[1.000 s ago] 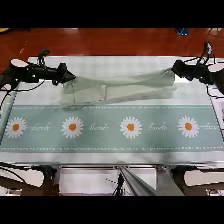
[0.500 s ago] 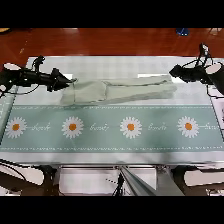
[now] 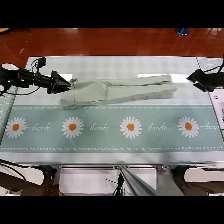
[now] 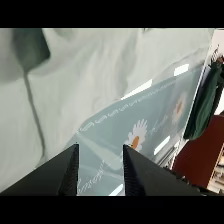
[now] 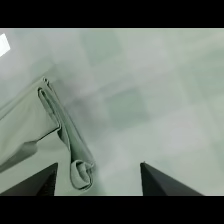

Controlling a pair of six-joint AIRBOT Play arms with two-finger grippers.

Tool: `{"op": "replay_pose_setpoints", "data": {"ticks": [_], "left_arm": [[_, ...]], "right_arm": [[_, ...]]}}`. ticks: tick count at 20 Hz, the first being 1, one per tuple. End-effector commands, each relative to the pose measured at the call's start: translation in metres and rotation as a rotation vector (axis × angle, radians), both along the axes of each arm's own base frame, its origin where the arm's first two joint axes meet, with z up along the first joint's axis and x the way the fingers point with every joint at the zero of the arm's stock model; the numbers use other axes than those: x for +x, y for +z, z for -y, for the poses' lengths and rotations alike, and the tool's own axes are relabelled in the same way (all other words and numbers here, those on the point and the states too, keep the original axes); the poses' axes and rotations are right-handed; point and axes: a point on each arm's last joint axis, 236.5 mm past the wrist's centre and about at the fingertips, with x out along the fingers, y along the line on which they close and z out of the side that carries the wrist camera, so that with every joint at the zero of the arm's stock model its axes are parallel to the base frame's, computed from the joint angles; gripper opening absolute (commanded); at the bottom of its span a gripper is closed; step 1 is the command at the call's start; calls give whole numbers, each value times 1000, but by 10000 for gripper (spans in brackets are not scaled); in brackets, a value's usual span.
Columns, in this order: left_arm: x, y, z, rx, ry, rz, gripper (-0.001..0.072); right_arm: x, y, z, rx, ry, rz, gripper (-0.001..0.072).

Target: Fold the shirts.

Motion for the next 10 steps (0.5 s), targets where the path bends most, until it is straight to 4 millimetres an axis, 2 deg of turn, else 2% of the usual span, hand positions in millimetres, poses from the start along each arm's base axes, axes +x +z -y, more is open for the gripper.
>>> {"op": "replay_pose_setpoints", "data": {"ticks": [1, 9, 10], "left_arm": [[1, 8, 9, -34, -16, 25, 340], [15, 30, 21, -135, 24, 76, 339], [16, 32, 22, -141, 27, 81, 339]], "right_arm": [[-10, -21, -18, 222, -22, -70, 602], [20, -85, -98, 265, 19, -134, 587], [26, -86, -105, 259, 18, -118, 490]]}}
